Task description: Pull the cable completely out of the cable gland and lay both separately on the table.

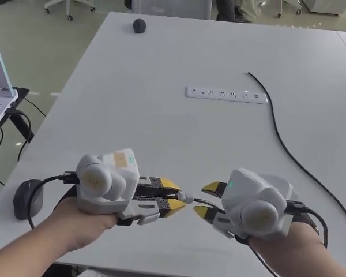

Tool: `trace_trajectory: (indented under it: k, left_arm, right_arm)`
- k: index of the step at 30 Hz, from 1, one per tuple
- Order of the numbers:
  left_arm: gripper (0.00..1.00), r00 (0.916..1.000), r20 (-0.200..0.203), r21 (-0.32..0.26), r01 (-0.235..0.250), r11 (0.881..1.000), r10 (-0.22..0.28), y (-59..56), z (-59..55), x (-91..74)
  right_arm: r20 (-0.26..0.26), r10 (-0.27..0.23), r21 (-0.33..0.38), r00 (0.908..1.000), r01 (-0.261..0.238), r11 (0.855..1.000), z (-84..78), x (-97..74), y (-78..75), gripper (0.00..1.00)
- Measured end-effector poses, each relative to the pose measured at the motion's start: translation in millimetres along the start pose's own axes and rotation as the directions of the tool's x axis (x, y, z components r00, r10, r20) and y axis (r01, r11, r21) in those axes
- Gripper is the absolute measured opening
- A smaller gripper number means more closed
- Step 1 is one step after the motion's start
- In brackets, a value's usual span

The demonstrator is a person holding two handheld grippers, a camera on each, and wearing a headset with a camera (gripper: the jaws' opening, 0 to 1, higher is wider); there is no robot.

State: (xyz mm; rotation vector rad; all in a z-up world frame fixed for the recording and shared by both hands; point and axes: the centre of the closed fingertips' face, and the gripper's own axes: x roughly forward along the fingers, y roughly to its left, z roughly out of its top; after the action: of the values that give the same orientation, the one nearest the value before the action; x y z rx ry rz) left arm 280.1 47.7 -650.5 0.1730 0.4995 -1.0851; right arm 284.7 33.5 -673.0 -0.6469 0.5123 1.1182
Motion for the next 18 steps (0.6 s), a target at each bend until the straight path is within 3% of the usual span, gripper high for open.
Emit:
trace_trajectory:
  k: [8,11,14,18]
  left_arm:
    - [0.15,1.0,-0.004,-0.004,0.001,1.0,-0.001,-0.6,-1.4,-1.1]
    - [0.15,1.0,-0.002,-0.005,0.002,1.0,-0.002,-1.2,-1.1,-0.8]
    - [0.15,1.0,0.001,-0.005,0.002,1.0,-0.002,-1.4,-0.2,-0.3]
    - [0.15,1.0,0.007,-0.008,-0.002,1.0,0.002,0.4,1.2,-0.5]
  right_arm:
    - [0.016,0.034,-0.014,0.9993,-0.034,0.999,4.5,2.2,4.5,0.06]
    - [0.016,0.033,-0.016,0.9993,-0.033,0.999,4.3,3.8,4.7,0.08]
    - [0.016,0.041,-0.026,0.999,-0.041,0.999,4.4,4.6,5.8,0.02]
    - [0.025,0.027,-0.006,0.9993,-0.027,1.0,5.2,4.8,2.1,0.01]
